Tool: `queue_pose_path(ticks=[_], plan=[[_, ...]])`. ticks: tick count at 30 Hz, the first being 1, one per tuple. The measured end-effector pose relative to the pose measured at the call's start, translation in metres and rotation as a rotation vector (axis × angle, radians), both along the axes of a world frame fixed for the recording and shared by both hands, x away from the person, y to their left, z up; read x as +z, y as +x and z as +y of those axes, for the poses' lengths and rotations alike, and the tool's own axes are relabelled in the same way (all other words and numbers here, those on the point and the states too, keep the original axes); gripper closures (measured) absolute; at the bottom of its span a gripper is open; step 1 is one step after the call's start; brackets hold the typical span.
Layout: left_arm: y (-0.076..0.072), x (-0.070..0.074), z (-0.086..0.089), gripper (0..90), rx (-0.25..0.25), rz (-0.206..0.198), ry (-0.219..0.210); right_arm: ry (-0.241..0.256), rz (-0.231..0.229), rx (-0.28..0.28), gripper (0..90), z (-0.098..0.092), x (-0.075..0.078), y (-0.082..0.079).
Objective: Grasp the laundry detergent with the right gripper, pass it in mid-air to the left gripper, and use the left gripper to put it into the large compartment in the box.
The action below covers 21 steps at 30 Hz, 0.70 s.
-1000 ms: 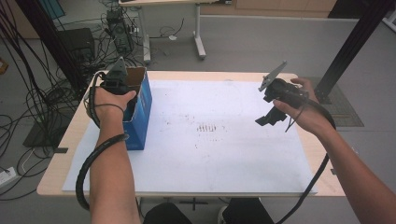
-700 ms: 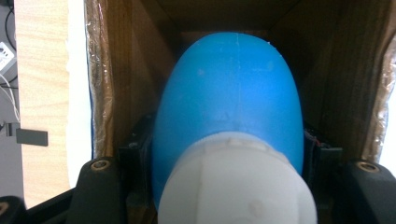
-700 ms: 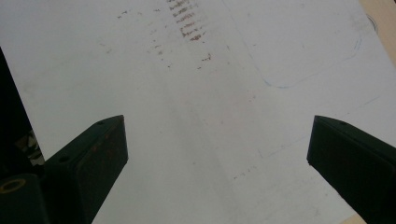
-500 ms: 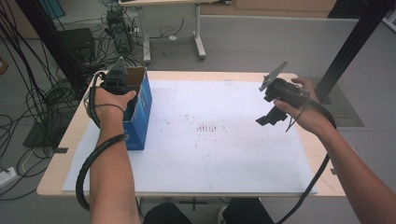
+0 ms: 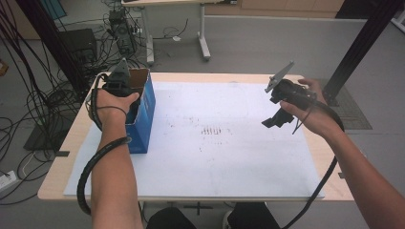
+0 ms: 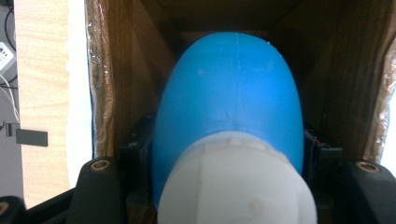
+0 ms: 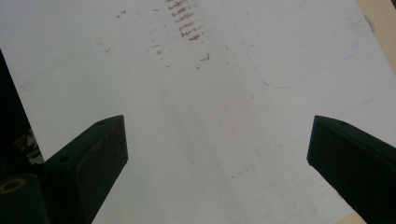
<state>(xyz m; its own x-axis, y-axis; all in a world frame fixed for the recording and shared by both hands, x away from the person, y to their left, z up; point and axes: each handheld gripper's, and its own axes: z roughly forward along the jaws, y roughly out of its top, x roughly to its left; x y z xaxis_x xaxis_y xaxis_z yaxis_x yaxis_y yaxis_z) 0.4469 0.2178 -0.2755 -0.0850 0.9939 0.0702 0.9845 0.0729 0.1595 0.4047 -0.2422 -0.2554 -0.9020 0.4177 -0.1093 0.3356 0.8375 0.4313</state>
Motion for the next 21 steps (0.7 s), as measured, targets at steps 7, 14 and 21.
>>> queue_pose_path(ticks=[7,14,21], plan=[[-0.0004,0.0,0.0,36.5,0.002,-0.003,0.0,-0.001,0.002,-0.001,5.4,0.0,0.0003,-0.0002],[-0.0004,-0.0001,0.0001,36.5,0.001,-0.003,0.0,0.001,0.0,0.0,5.4,0.0001,0.0013,-0.0001],[-0.0005,0.0,-0.0003,36.5,0.0,-0.003,0.0,0.002,0.002,0.001,5.4,-0.0003,0.0005,0.0]])
